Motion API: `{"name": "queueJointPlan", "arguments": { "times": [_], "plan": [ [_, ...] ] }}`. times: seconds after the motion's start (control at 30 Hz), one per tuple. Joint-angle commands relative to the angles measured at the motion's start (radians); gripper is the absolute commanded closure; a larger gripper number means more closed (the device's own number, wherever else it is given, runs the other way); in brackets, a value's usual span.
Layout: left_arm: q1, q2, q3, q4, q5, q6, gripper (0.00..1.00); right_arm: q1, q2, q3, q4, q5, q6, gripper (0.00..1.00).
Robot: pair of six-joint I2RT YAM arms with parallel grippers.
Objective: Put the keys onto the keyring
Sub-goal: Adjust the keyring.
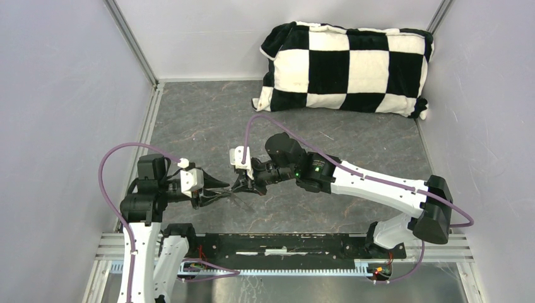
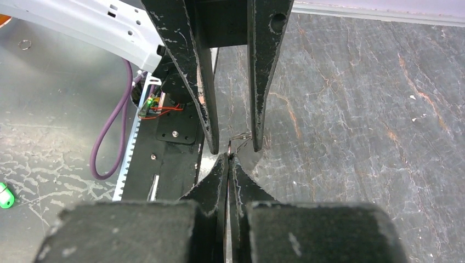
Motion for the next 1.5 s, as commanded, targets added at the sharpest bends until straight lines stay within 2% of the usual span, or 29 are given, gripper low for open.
{"name": "queueJointPlan", "arguments": {
  "times": [0.0, 0.33, 0.5, 0.53, 0.63, 0.7, 0.83, 1.0, 1.13, 1.2, 1.27, 1.33, 1.47],
  "plan": [
    [0.001, -0.007, 0.023, 0.019, -0.001, -0.035, 0.62, 0.004, -0.016, 0.047, 0.033, -0.022, -0.015, 0.99],
    [0.001, -0.016, 0.011, 0.018, 0.002, -0.028, 0.77, 0.004, -0.019, 0.042, 0.061, -0.035, 0.0, 0.99],
    [0.001, -0.046, 0.004, 0.018, -0.004, -0.025, 0.8, 0.003, -0.023, 0.046, 0.063, -0.03, 0.0, 0.99],
    [0.0, -0.049, 0.003, 0.018, -0.006, -0.024, 0.79, 0.004, -0.023, 0.047, 0.064, -0.031, 0.001, 0.99],
    [0.001, -0.056, 0.004, 0.019, -0.01, -0.026, 0.68, 0.003, -0.023, 0.047, 0.067, -0.03, 0.003, 0.99],
    [0.001, -0.056, 0.005, 0.018, -0.01, -0.027, 0.65, 0.003, -0.022, 0.049, 0.071, -0.037, 0.007, 0.99],
    [0.001, -0.038, 0.004, 0.019, -0.006, -0.019, 0.64, 0.004, -0.023, 0.049, 0.078, -0.045, 0.012, 0.99],
    [0.001, -0.014, 0.013, 0.017, 0.002, 0.004, 0.75, 0.003, -0.024, 0.049, 0.083, -0.042, 0.013, 0.99],
    [0.001, -0.014, 0.014, 0.017, -0.001, 0.02, 0.9, 0.003, -0.027, 0.051, 0.083, -0.036, 0.01, 0.99],
    [0.001, -0.015, 0.012, 0.019, -0.005, 0.02, 0.93, 0.005, -0.03, 0.05, 0.082, -0.029, 0.007, 0.99],
    [0.001, -0.017, 0.008, 0.018, -0.015, 0.015, 0.92, 0.002, -0.032, 0.048, 0.082, -0.025, 0.004, 0.99],
    [0.001, -0.025, 0.006, 0.019, -0.02, 0.013, 0.84, 0.001, -0.035, 0.049, 0.082, -0.023, 0.002, 0.99],
    [0.001, -0.026, 0.003, 0.018, -0.009, 0.017, 0.76, 0.001, -0.036, 0.051, 0.084, -0.024, 0.002, 0.99]
  ]
}}
